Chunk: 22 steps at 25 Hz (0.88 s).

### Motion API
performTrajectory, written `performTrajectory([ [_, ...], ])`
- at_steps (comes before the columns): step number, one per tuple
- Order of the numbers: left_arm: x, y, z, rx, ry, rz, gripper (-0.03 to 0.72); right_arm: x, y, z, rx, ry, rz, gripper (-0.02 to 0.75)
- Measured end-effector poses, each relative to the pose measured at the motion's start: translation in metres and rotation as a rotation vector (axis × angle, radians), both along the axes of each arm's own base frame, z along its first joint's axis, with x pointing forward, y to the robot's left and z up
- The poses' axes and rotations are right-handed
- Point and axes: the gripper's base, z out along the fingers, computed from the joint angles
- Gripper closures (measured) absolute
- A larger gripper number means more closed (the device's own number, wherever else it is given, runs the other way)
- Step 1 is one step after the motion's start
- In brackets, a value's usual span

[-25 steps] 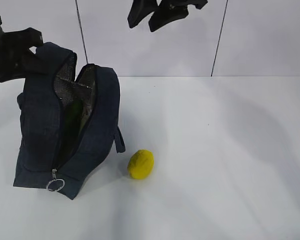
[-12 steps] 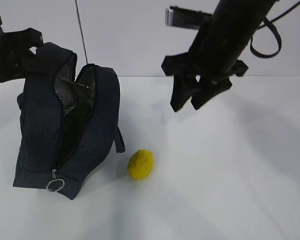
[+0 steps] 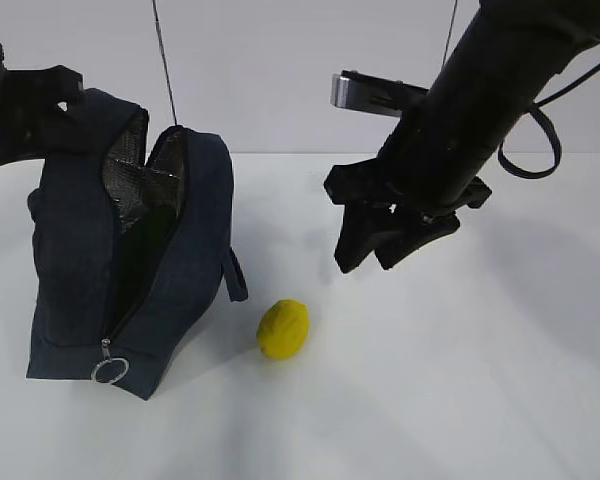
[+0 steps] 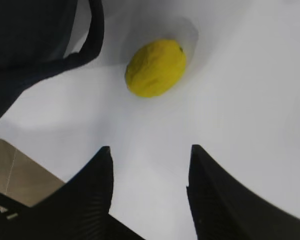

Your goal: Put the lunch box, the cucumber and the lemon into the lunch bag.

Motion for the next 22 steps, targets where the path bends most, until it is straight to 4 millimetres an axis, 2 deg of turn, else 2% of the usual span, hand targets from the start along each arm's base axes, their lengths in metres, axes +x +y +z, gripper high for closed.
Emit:
performTrajectory([
  [5, 0.002, 0.0, -0.004, 0.009, 0.012, -0.002, 0.682, 0.013, 0.005, -0.008, 0.049, -0.077, -0.087, 0.348],
  [11, 0.005, -0.001, -0.011, 0.025, 0.029, -0.006, 0.682, 0.015, 0.008, -0.036, 0.112, -0.056, -0.208, 0.342],
  [17, 0.006, -0.001, -0.011, 0.028, 0.023, -0.004, 0.682, 0.015, 0.01, -0.064, 0.14, -0.006, -0.29, 0.201],
  [22, 0.006, 0.0, -0.011, 0.028, 0.021, -0.003, 0.682, 0.018, 0.023, -0.087, 0.187, 0.059, -0.352, 0.167],
])
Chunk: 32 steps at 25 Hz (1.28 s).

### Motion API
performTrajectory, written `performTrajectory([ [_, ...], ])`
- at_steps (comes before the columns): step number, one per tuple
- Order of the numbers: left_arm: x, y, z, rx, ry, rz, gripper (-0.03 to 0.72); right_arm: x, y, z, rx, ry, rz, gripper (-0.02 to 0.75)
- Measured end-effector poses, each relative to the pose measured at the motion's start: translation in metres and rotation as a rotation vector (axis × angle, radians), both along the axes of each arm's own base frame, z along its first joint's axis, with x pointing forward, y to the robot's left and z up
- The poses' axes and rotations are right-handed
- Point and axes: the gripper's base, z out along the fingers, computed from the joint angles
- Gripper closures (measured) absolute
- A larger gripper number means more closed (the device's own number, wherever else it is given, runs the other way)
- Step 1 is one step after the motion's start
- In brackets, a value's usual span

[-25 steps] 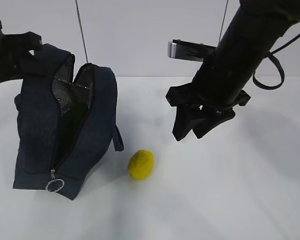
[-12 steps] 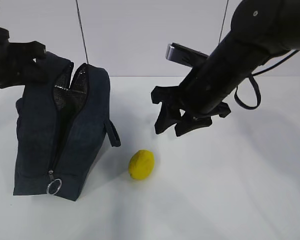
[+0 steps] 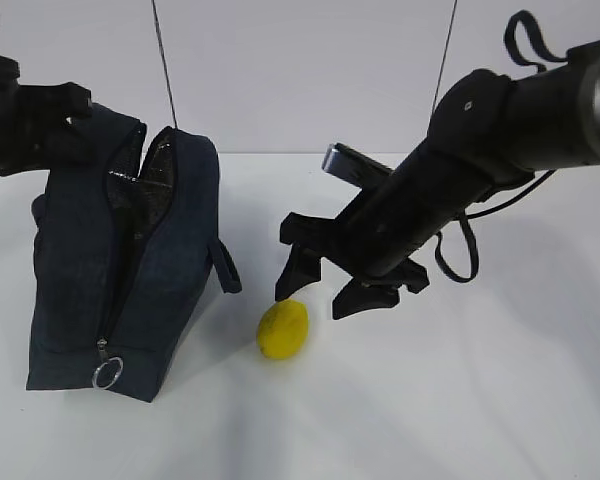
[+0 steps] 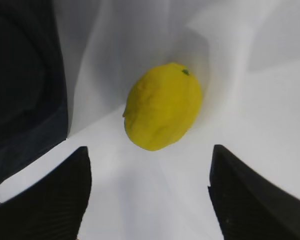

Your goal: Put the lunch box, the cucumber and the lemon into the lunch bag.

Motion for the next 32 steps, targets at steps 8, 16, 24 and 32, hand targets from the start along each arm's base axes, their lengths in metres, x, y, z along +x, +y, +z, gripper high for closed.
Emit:
performTrajectory([
  [8, 0.0, 0.0, 0.0, 0.001, -0.004, 0.002, 0.682, 0.0, 0.023, -0.028, -0.01, -0.006, -0.025, 0.165],
  [16, 0.001, 0.001, 0.0, 0.016, -0.01, -0.003, 0.682, 0.002, 0.027, -0.051, -0.014, 0.037, -0.075, 0.164],
  [24, 0.001, 0.001, -0.001, 0.02, -0.013, -0.002, 0.682, 0.006, 0.029, -0.054, 0.0, 0.02, -0.124, 0.171],
  [32, 0.002, 0.001, -0.001, 0.021, -0.016, -0.001, 0.682, 0.007, 0.029, -0.054, 0.005, 0.018, -0.124, 0.309],
])
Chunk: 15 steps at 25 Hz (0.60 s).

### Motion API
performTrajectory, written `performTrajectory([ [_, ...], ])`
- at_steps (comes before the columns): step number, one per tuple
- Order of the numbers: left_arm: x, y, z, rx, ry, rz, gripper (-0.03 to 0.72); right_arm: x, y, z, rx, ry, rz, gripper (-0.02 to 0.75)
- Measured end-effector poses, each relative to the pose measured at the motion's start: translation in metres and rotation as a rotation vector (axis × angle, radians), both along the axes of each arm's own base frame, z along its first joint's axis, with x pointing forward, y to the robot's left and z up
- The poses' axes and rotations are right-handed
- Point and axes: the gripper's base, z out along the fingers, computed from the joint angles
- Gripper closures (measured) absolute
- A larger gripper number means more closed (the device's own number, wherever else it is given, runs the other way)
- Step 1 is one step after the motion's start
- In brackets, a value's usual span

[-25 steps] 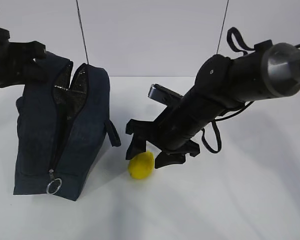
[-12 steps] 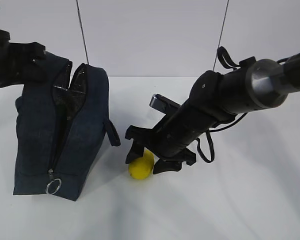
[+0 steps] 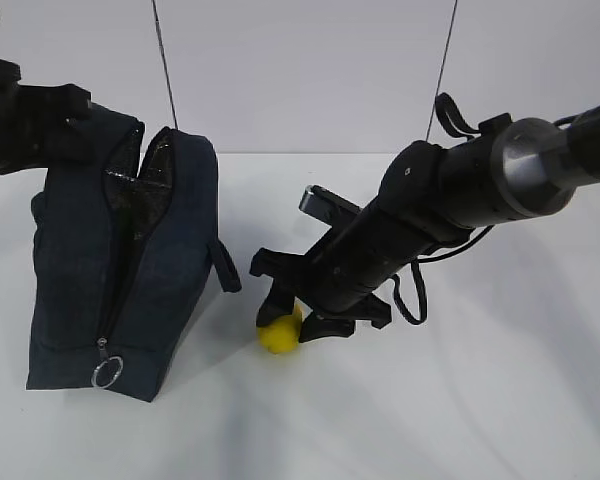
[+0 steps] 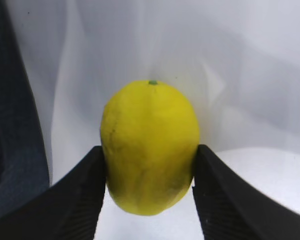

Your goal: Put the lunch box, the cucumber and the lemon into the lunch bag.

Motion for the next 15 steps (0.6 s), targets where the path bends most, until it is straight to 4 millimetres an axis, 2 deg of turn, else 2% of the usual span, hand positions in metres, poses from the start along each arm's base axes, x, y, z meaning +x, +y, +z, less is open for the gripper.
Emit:
performTrajectory([
  [15, 0.0, 0.0, 0.0, 0.0, 0.0, 0.0, 0.682, -0.0026, 0.0006, -0.0002, -0.003, 0.002, 0.05, 0.319],
])
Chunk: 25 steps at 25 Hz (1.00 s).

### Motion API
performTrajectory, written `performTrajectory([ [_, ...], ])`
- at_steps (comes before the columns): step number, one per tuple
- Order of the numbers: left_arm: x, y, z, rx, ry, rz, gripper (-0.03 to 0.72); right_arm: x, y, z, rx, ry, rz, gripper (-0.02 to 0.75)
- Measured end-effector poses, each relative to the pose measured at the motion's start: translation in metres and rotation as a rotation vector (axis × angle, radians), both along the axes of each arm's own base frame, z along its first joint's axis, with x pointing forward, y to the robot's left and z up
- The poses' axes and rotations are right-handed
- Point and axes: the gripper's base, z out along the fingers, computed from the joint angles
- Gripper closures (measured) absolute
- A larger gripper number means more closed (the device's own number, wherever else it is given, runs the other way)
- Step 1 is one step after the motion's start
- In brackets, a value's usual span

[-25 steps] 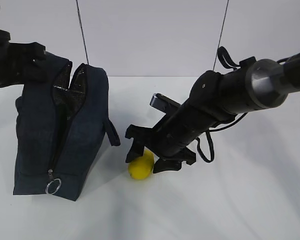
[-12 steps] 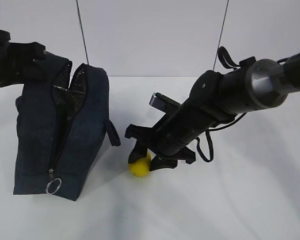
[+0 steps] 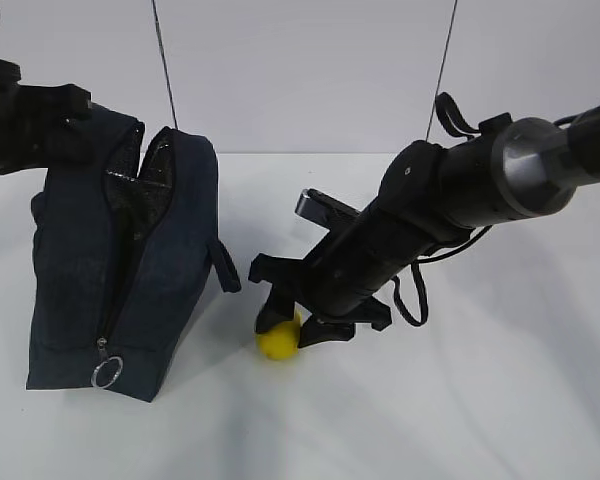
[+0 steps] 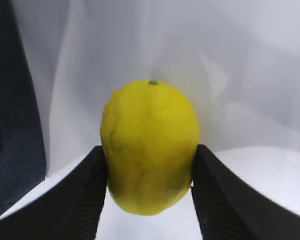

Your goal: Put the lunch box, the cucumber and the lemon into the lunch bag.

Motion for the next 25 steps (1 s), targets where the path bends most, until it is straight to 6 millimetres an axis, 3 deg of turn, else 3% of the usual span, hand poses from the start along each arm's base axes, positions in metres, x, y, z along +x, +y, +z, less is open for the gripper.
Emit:
performTrajectory([
  [7, 0.0, 0.0, 0.0, 0.0, 0.0, 0.0, 0.682, -0.002, 0.0, 0.005, 0.004, -0.006, 0.037, 0.32],
  [19, 0.0, 0.0, 0.0, 0.0, 0.0, 0.0, 0.682, -0.014, -0.008, 0.047, -0.024, -0.064, 0.184, 0.321],
  [25, 0.0, 0.0, 0.0, 0.0, 0.0, 0.0, 0.682, -0.02, -0.019, 0.081, -0.003, -0.085, 0.22, 0.321],
])
